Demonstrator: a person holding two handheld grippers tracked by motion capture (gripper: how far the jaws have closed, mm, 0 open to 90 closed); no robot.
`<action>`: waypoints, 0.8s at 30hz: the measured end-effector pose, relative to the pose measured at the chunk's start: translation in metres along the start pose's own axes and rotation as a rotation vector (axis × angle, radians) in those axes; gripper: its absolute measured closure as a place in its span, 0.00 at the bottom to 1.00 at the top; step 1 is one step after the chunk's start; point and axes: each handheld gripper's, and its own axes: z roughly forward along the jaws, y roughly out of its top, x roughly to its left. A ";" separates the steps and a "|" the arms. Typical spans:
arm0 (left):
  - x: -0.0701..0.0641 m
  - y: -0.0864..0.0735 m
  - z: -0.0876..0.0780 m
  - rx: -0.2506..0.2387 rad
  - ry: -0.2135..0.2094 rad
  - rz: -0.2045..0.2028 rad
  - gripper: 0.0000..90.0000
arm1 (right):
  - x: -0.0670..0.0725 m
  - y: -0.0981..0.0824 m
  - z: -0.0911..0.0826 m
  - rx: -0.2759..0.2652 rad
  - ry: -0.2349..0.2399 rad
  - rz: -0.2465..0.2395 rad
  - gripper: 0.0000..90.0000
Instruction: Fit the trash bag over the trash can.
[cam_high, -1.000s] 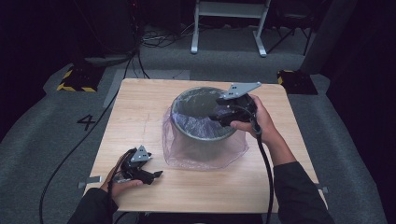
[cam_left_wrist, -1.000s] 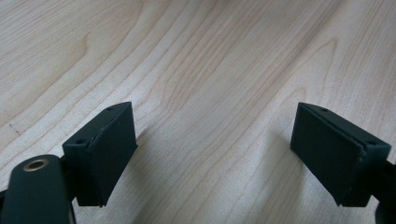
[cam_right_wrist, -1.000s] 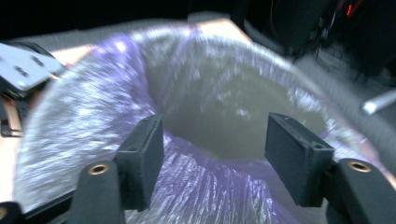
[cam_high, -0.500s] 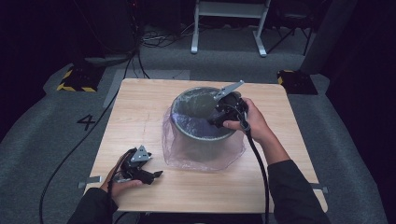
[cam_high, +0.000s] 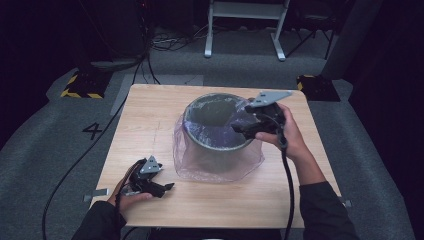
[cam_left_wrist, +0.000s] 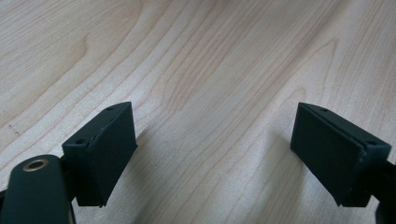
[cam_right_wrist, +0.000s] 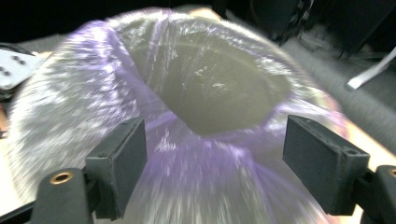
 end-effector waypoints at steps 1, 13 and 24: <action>0.000 0.000 0.000 0.000 0.000 0.000 0.15 | 0.000 -0.004 -0.007 -0.010 -0.011 -0.004 0.23; 0.000 0.000 0.000 0.001 0.000 -0.001 0.15 | 0.007 -0.086 -0.068 -0.054 -0.134 -0.020 0.19; 0.000 0.000 0.000 0.001 0.000 0.000 0.15 | 0.012 -0.176 -0.042 0.100 -0.174 0.026 0.19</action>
